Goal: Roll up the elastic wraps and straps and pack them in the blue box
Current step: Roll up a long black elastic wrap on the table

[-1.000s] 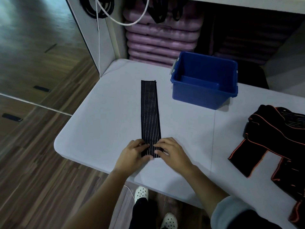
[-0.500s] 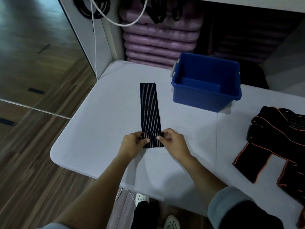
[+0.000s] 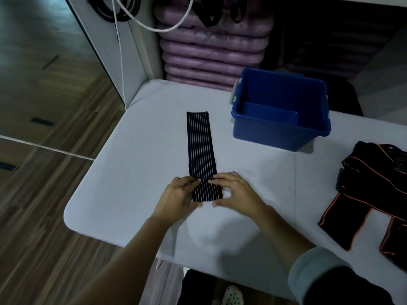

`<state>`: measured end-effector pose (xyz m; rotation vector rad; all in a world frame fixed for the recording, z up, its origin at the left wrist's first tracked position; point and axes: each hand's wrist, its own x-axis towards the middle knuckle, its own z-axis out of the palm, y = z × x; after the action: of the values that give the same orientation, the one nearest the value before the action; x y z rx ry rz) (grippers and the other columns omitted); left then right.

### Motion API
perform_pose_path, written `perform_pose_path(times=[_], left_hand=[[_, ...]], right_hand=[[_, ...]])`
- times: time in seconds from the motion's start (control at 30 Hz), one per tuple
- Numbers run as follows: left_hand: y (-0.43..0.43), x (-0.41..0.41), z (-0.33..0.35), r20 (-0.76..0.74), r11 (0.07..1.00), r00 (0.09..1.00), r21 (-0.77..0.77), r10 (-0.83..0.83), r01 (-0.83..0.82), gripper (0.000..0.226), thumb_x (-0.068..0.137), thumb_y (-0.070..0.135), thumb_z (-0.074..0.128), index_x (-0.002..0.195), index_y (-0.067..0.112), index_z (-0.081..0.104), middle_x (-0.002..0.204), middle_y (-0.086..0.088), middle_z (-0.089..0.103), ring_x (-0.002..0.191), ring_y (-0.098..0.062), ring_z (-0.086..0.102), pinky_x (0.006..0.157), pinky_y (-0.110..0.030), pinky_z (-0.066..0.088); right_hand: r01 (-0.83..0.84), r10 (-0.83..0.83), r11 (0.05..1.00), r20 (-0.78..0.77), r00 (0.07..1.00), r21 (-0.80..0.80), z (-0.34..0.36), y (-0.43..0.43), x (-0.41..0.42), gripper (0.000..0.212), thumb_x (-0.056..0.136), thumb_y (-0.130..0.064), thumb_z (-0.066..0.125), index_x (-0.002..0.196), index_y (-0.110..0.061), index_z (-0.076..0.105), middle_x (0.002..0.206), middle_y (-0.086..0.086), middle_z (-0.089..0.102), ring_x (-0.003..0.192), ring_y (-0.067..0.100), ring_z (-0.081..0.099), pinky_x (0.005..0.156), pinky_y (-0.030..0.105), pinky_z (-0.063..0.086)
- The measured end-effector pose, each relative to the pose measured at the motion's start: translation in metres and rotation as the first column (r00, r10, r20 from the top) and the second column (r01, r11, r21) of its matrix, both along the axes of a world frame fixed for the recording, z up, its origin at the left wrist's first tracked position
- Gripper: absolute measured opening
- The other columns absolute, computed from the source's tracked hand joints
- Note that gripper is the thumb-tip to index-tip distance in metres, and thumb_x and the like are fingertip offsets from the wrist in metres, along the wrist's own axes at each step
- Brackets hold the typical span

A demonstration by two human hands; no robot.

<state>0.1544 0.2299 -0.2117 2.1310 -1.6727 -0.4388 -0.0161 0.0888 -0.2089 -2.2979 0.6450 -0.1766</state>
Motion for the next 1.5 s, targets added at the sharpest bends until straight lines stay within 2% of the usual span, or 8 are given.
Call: perform_pose_path(times=[0.13,0.27,0.4,0.5,0.7,0.97,1.2,1.5], left_hand=[[-0.007,0.007,0.008,-0.22,0.992,0.968,0.049,0.121,-0.112,0.07,0.069,0.066,0.053,0.119,0.018,0.063,0.117,0.01,0.055,0.105,-0.011,0.044,0.089,-0.022,0.038],[-0.021,0.009,0.017,-0.41,0.962,0.871,0.144,0.272,-0.233,0.026,0.086,0.044,0.06,0.067,0.026,0.058,0.07,0.009,0.054,0.08,-0.018,0.049,0.065,-0.022,0.035],[-0.035,0.005,0.015,-0.365,0.883,0.807,0.118,0.465,-0.455,0.028,0.085,0.039,0.062,0.1,0.016,0.063,0.08,0.001,0.063,0.078,-0.019,0.06,0.065,-0.022,0.041],[-0.039,0.003,0.012,-0.276,0.863,0.827,0.02,0.49,-0.505,0.037,0.084,0.035,0.065,0.115,0.017,0.058,0.098,-0.003,0.058,0.084,-0.019,0.058,0.071,-0.027,0.044],[-0.028,0.011,0.002,-0.114,0.967,0.97,-0.11,0.217,-0.229,0.052,0.08,0.052,0.057,0.116,0.015,0.065,0.111,0.0,0.06,0.101,-0.018,0.055,0.08,-0.025,0.047],[-0.031,0.03,0.01,-0.145,0.995,0.985,-0.018,0.095,-0.099,0.071,0.067,0.051,0.074,0.126,0.015,0.058,0.123,0.004,0.056,0.111,-0.015,0.051,0.092,-0.024,0.044],[-0.053,0.041,0.025,-0.343,0.947,0.883,0.091,0.319,-0.307,0.023,0.088,0.044,0.055,0.095,0.025,0.066,0.07,0.01,0.058,0.075,-0.014,0.054,0.066,-0.022,0.038],[-0.089,0.054,0.009,-0.405,0.88,0.819,-0.066,0.407,-0.47,0.037,0.081,0.025,0.07,0.117,0.02,0.062,0.087,-0.004,0.067,0.075,-0.017,0.064,0.074,-0.028,0.053]], right_hand=[[0.114,-0.118,0.988,0.033,0.992,0.107,0.008,-0.002,0.006,0.046,0.072,-0.036,0.078,0.116,-0.026,0.066,0.113,-0.008,0.064,0.106,0.0,0.049,0.096,0.02,0.044],[0.27,-0.292,0.928,0.053,0.955,0.256,0.012,-0.001,0.02,0.027,0.079,-0.04,0.071,0.098,-0.02,0.071,0.086,-0.006,0.07,0.085,0.008,0.063,0.083,0.03,0.053],[0.46,-0.481,0.862,0.057,0.875,0.214,0.002,0.002,0.041,0.028,0.079,-0.042,0.071,0.087,-0.016,0.066,0.071,-0.006,0.062,0.068,0.014,0.061,0.069,0.037,0.055],[0.492,-0.509,0.858,0.125,0.851,0.147,-0.005,0.001,0.05,0.034,0.077,-0.036,0.074,0.105,-0.02,0.062,0.091,-0.008,0.058,0.077,0.01,0.056,0.073,0.029,0.054],[0.24,-0.244,0.97,0.197,0.95,0.045,-0.01,-0.013,0.047,0.02,0.082,-0.033,0.069,0.1,-0.024,0.072,0.107,-0.011,0.061,0.104,0.007,0.05,0.089,0.031,0.05],[0.04,-0.041,0.999,0.052,0.998,0.012,-0.002,-0.033,0.031,0.062,0.063,-0.033,0.085,0.12,-0.026,0.063,0.126,-0.008,0.059,0.114,0.006,0.046,0.101,0.025,0.04],[0.289,-0.311,0.912,0.034,0.95,0.29,0.011,-0.038,0.049,0.036,0.076,-0.043,0.073,0.107,-0.024,0.067,0.1,-0.006,0.067,0.093,0.002,0.062,0.086,0.019,0.049],[0.562,-0.561,0.817,-0.049,0.826,0.132,0.004,-0.049,0.09,0.032,0.084,-0.045,0.063,0.099,-0.017,0.065,0.083,-0.002,0.067,0.077,0.015,0.063,0.071,0.03,0.053]])
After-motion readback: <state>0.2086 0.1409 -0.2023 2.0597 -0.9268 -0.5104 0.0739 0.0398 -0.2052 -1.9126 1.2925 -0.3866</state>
